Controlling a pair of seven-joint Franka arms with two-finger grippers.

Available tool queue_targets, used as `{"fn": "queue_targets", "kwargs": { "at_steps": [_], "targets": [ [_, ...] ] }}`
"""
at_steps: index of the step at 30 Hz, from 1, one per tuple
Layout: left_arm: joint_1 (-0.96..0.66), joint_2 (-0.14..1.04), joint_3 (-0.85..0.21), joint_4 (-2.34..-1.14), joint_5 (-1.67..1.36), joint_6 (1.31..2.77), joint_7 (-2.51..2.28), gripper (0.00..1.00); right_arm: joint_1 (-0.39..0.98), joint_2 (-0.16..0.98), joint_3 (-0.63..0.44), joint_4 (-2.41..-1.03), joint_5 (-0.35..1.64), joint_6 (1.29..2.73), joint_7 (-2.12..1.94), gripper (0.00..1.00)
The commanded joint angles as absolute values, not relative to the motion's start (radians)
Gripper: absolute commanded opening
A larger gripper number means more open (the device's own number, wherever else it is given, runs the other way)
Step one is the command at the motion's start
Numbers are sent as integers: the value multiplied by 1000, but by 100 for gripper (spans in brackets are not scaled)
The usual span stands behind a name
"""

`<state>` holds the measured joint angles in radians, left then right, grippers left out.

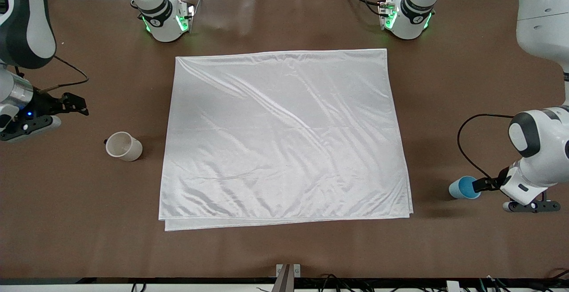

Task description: Place blue cup into white mug on cloth

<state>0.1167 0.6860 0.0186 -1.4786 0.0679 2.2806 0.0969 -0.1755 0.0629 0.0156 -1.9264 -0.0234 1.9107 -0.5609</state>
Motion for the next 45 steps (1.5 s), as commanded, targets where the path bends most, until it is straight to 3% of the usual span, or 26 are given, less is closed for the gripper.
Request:
{"fn": "queue_targets", "kwargs": {
  "at_steps": [1,5,7,12,20,45],
  "targets": [
    [117,727,18,-1450,89,2310,107,100,-196,63,21,-2005,-18,1992,-704,100],
    [118,739,18,-1451,89,2312,107,100,-210,93,21,-2028,-18,2034,-782,100],
    [123,747,18,-1450,89,2312,109,83,-215,112,21,-2029,-18,2048,-834,100],
    [127,761,18,-1451,89,2312,107,61,-238,169,21,-2028,-20,2086,-997,97],
    [127,765,18,-1454,86,2312,94,0,-261,224,21,-2028,-20,2128,-1193,97],
    [127,741,14,-1450,83,2309,103,0,-287,324,23,-2057,-23,2307,-1445,100]
  ]
}}
